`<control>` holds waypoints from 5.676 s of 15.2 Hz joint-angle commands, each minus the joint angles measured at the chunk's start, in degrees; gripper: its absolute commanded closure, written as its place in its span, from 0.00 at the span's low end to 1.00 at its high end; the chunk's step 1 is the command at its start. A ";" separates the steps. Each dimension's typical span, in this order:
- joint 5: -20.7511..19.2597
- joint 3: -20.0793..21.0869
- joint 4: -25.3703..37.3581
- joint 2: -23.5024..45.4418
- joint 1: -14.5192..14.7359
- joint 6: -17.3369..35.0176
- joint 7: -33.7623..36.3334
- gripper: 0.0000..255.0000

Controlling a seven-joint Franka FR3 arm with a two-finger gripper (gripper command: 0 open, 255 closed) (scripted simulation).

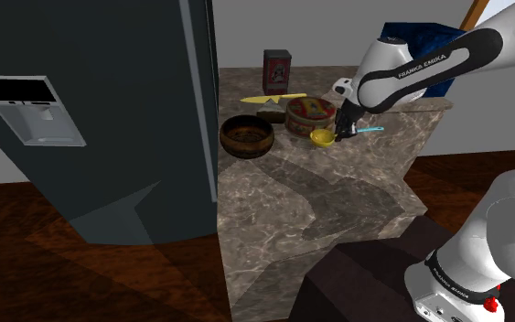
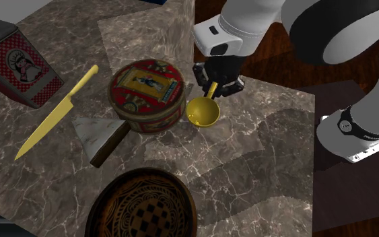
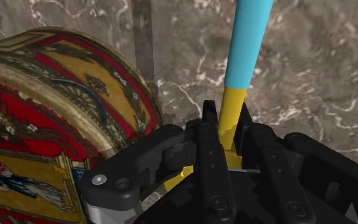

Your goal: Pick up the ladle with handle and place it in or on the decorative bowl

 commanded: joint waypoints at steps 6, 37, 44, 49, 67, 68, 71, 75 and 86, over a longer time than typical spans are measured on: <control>-1.29 1.13 2.62 -3.60 -0.55 -6.09 1.11 1.00; 3.11 11.38 25.80 5.07 6.20 -21.83 13.63 1.00; 5.22 14.60 38.32 15.80 9.30 -24.25 19.00 1.00; 6.36 16.36 49.80 24.49 11.11 -27.41 22.35 1.00; 7.15 17.39 49.26 32.31 11.99 -19.28 24.53 1.00; 7.15 17.39 49.25 32.30 11.99 -19.28 24.53 1.00; 7.15 17.39 49.26 32.31 11.99 -19.28 24.53 1.00; 7.15 17.39 49.25 32.31 12.00 -19.27 24.54 0.00; 6.52 17.30 51.76 28.96 12.50 -25.11 24.91 0.00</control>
